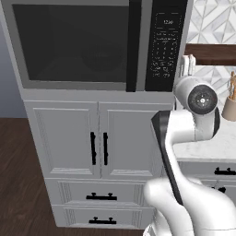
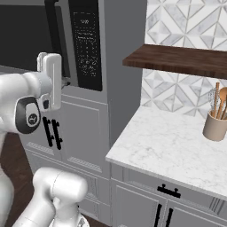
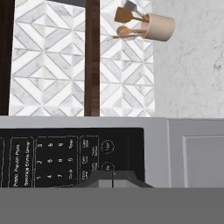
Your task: Open the microwave, place the bowl with waffle inside the microwave, then close the microwave door and turn it on.
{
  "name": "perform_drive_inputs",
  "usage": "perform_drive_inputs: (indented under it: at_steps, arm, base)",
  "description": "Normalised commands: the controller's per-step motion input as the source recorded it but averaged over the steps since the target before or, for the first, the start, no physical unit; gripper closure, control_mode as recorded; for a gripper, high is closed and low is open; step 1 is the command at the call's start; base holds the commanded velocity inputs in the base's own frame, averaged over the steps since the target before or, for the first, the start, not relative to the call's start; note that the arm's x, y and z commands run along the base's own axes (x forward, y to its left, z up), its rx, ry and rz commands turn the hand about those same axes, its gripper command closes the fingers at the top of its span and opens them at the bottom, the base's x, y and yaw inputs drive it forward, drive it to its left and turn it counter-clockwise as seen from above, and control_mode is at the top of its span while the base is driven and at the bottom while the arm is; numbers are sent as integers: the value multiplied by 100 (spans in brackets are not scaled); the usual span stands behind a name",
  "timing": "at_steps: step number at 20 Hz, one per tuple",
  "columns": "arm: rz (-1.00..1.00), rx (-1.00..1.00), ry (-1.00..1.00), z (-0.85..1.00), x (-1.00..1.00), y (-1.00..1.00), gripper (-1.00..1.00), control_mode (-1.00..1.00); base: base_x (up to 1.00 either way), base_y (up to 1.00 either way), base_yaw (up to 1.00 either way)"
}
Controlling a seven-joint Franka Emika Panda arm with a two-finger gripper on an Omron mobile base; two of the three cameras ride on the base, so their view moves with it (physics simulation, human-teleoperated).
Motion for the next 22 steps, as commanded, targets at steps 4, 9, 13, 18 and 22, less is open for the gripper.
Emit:
perform_drive_inputs:
  at_steps: [4, 9, 13, 18, 22]
  arm:
    - [0, 0, 0, 0, 31, -23, 100, -100]
    - [2, 0, 0, 0, 57, 0, 100, -100]
    - [2, 0, 0, 0, 45, 0, 100, -100]
    - [2, 0, 0, -12, 42, 0, 100, -100]
    - [2, 0, 0, -18, 41, -8, 100, -100]
  base:
    - [0, 0, 0]
    - [0, 0, 0]
    - [0, 0, 0]
    - [0, 0, 0]
    - [0, 0, 0]
